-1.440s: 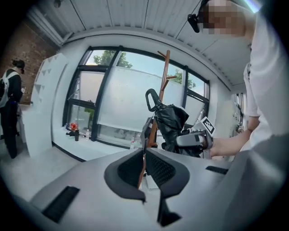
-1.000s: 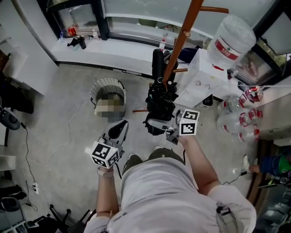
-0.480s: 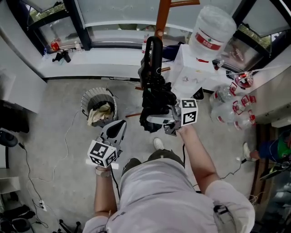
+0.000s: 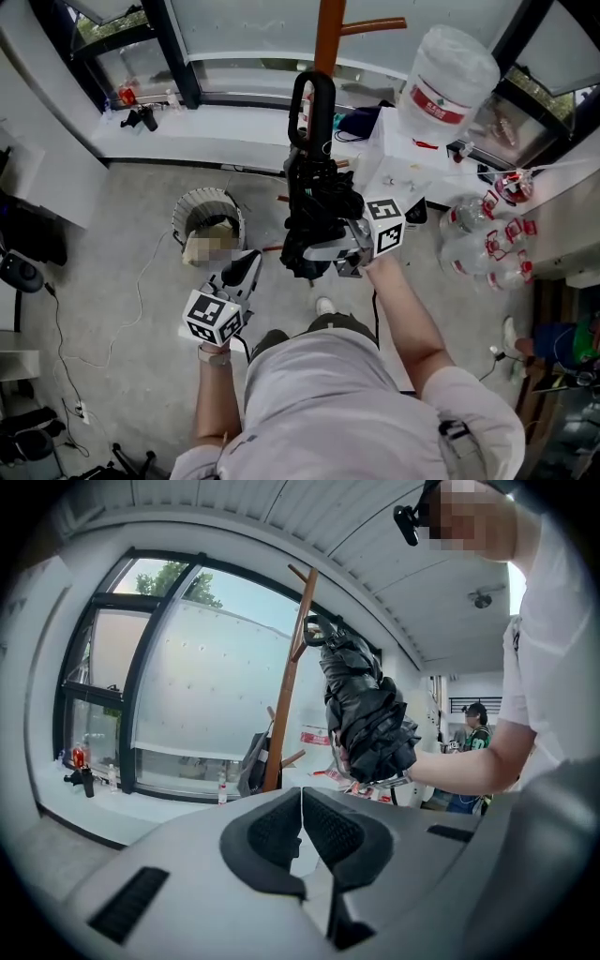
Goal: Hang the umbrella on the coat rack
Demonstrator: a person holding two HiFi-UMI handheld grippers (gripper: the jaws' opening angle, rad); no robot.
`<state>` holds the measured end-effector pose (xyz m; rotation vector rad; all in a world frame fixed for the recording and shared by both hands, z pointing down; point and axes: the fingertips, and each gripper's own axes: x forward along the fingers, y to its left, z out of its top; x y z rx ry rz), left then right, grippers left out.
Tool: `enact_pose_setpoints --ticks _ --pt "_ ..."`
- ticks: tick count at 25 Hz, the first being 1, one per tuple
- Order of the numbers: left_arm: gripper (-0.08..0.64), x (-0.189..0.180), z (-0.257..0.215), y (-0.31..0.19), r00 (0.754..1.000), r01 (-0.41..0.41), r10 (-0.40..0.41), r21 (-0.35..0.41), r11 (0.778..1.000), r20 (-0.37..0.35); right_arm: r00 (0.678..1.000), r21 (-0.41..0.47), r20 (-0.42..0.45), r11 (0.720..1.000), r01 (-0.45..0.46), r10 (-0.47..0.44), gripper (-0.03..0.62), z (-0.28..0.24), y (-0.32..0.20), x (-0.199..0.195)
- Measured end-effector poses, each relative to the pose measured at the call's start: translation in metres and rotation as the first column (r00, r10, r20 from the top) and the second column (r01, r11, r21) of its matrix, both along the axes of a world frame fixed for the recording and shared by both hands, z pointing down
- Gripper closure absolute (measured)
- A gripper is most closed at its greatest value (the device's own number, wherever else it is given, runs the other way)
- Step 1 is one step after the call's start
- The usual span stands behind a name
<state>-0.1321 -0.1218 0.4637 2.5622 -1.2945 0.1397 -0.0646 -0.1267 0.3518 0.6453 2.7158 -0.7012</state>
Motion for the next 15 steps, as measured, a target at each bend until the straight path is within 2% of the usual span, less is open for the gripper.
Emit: enact_pose_setpoints --ticks 6,15 --pt "0.555 0.009 0.001 -0.007 0.999 0.039 -0.038 -0.032 0.999 0.026 0.991 0.009 0.077 0.994 0.110 -0.110 0.314 -0.009 -0.004 0.014" --pt "0.556 0.010 0.004 -0.011 0.994 0.100 -0.097 -0.056 0.993 0.044 0.976 0.035 0.118 0.983 0.182 -0.185 0.314 -0.002 -0.010 0.018"
